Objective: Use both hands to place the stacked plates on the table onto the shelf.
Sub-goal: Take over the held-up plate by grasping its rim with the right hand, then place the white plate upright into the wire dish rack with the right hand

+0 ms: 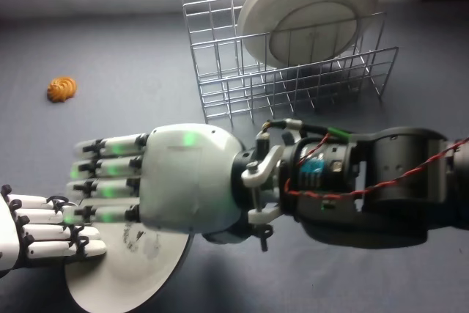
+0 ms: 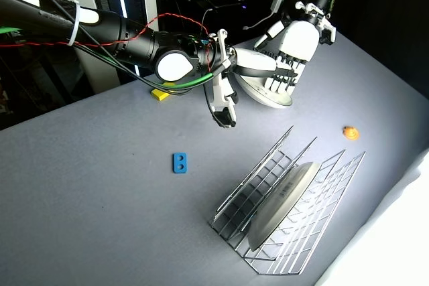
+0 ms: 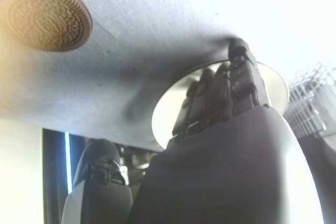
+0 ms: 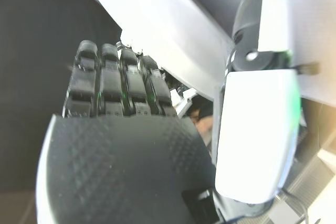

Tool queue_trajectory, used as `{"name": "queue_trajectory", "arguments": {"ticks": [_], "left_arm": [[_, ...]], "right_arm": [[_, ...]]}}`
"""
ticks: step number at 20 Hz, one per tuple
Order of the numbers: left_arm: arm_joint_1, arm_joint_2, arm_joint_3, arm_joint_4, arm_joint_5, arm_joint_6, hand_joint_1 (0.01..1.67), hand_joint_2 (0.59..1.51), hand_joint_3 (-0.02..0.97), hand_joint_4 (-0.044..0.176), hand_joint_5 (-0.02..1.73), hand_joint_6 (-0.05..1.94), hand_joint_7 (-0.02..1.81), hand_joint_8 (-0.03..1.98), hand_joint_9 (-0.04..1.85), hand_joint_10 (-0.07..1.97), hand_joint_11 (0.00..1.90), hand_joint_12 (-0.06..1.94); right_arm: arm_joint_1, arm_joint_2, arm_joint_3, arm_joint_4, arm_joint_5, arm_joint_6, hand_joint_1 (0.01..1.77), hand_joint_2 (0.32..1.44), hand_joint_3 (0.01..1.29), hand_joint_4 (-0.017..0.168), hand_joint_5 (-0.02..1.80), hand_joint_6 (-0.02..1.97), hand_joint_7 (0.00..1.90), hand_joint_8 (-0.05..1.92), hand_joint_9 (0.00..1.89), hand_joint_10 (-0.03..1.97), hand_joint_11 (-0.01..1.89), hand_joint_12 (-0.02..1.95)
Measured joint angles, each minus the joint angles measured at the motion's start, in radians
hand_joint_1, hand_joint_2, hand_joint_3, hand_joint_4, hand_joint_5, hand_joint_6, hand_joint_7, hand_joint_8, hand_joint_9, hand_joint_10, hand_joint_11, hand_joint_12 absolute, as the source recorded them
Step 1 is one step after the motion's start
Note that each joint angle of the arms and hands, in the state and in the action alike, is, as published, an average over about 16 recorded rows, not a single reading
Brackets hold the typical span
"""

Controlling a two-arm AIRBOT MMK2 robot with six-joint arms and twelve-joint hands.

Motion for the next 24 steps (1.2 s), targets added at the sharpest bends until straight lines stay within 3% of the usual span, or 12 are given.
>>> {"name": "queue_trajectory", "arguments": {"ticks": [7, 12, 17, 24], "left_arm": [[0.003, 0.0, -0.003, -0.007, 0.0, 0.0, 0.01, 1.131, 0.011, -0.011, -0.01, -0.03, -0.01, -0.01, -0.03, -0.05, 0.03, 0.05], [0.004, 0.0, -0.004, -0.009, 0.0, -0.001, 0.01, 1.125, 0.011, -0.011, -0.01, -0.03, -0.01, -0.01, -0.03, -0.05, 0.03, 0.05], [0.005, 0.0, -0.003, -0.011, -0.002, -0.001, 0.01, 1.121, 0.011, -0.011, -0.01, -0.04, -0.01, -0.01, -0.03, -0.05, 0.03, 0.04], [0.001, -0.003, 0.001, -0.037, -0.005, -0.001, 0.01, 1.12, 0.011, -0.011, -0.01, -0.04, -0.01, -0.01, -0.03, -0.05, 0.03, 0.04]], "right_arm": [[-0.015, -0.047, 0.036, 0.016, 0.007, -0.026, 1.1, 0.91, 0.01, 0.005, 0.1, 0.03, 0.09, 0.01, 0.11, 0.01, 0.03, 0.39], [-0.022, -0.062, 0.049, 0.027, 0.016, -0.039, 1.09, 0.97, 0.01, 0.005, 0.27, 0.03, 0.28, 0.01, 0.3, 0.03, 0.1, 0.75], [-0.026, -0.065, 0.054, 0.03, 0.032, -0.051, 1.08, 1.01, 0.01, 0.001, 0.5, 0.13, 0.56, 0.09, 0.64, 0.04, 0.36, 0.97], [-0.027, -0.062, 0.056, 0.026, 0.058, -0.065, 1.12, 0.97, 0.01, 0.003, 0.78, 0.31, 0.92, 0.26, 1.12, 0.04, 0.83, 0.93]]}}
